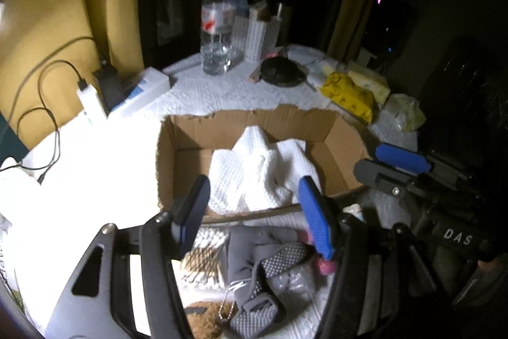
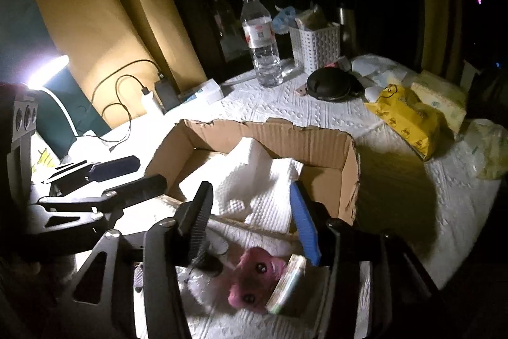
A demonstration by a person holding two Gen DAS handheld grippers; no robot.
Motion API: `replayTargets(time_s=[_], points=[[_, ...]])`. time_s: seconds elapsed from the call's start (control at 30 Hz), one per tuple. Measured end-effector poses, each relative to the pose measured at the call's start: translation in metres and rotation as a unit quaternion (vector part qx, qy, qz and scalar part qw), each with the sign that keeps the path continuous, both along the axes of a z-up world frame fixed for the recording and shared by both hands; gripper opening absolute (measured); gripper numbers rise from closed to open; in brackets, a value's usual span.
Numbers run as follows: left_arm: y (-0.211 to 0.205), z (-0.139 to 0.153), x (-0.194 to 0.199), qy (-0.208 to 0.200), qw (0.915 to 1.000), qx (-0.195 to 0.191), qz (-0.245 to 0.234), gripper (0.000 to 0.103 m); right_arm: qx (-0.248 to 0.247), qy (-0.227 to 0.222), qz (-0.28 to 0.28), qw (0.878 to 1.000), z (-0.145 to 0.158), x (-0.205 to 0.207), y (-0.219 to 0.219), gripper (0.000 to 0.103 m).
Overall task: Organize soft objects
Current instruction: 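Open both grippers to release the towel in the box and withdraw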
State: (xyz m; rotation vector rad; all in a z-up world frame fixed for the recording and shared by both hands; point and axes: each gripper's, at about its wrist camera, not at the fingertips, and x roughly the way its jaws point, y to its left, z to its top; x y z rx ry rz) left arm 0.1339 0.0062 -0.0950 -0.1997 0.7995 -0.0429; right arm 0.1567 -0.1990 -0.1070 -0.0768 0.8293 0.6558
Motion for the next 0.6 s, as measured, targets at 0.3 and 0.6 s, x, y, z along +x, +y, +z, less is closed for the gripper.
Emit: replayTargets(time_s=[0.3, 0.6], points=[[0.004, 0.020, -0.040, -0.049, 0.9987, -0.001, -0.007, 0.064, 0.003, -0.023, -0.018, 1.000, 0.019, -0.030, -0.016, 0.057], [0.011, 0.016, -0.065, -0.056, 0.9984, 0.005, 0.005, 0.065, 0.003, -0.032, -0.034, 0.999, 0.024, -0.053, -0.032, 0.065]])
